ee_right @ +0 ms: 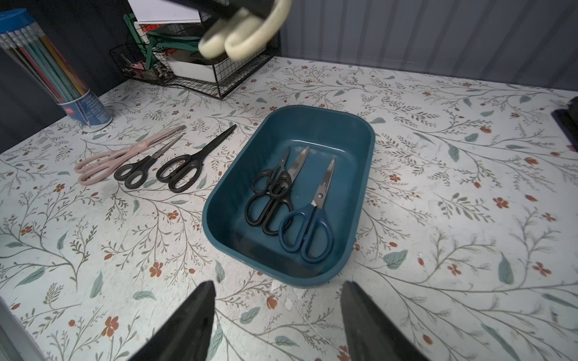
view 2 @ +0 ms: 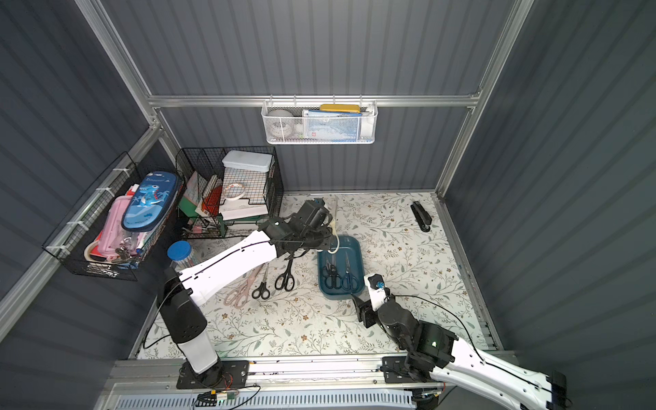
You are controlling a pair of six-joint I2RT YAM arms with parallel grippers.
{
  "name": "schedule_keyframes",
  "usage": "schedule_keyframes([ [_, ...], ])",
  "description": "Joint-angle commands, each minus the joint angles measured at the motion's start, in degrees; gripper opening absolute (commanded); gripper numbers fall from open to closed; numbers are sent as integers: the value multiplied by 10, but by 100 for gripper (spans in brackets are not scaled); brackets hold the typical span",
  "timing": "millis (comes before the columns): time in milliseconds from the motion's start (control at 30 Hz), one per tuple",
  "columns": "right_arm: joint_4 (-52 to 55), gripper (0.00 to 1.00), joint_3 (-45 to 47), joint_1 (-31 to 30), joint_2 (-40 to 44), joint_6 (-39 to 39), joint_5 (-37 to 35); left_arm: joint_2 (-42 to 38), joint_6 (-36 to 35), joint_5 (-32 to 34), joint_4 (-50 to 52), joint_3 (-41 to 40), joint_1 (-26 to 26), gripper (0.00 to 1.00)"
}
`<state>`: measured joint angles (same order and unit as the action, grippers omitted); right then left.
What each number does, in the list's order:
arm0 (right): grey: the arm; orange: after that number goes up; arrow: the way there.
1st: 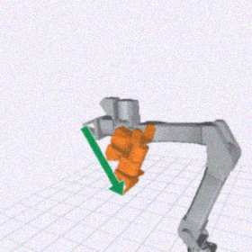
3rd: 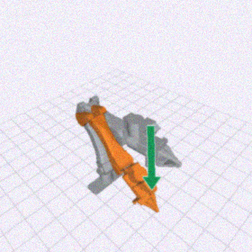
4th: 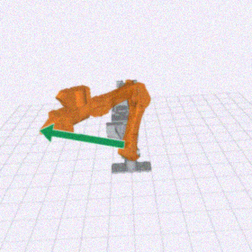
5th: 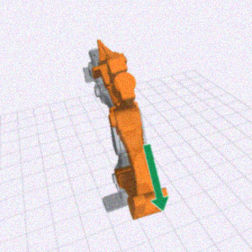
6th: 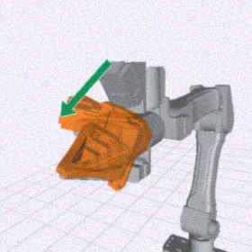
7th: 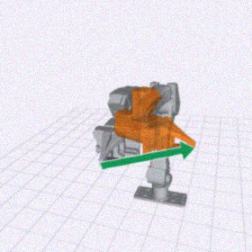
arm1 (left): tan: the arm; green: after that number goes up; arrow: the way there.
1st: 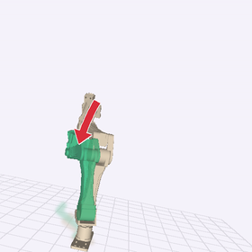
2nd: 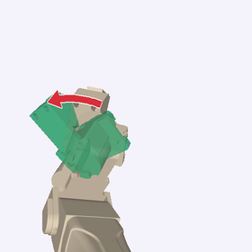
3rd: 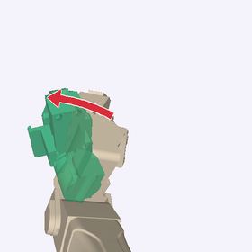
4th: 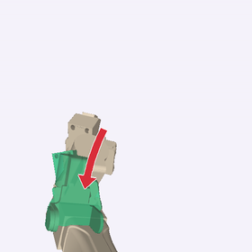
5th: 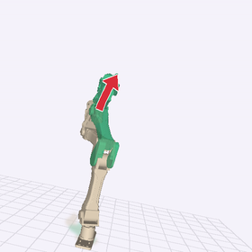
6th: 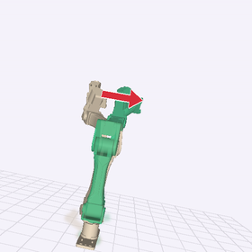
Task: Put the scissors into the storage box
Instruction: Place the scissors in the storage box.
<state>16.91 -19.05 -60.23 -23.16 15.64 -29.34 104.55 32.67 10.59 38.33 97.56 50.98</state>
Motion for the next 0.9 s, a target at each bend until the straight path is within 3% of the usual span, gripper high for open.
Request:
schedule_keyframes([
  [0,15,68,7,-3,6,11,-31,27,40,-48,-10,10,9,0],
  [200,11,68,5,-4,-4,9,-27,67,77,-76,-18,-2,22,0],
  [367,11,69,5,-3,-8,9,-25,54,98,-77,-59,-43,27,0],
  [600,8,69,5,-5,-11,8,-26,35,64,-64,-104,-60,28,0],
  [700,7,69,5,-5,-11,8,-23,58,35,-81,-95,-33,27,15],
  [800,7,69,5,-5,-10,8,-26,101,6,-45,-49,31,27,32],
  [867,7,69,5,-6,-11,7,-24,131,-14,-40,-34,71,26,48],
])
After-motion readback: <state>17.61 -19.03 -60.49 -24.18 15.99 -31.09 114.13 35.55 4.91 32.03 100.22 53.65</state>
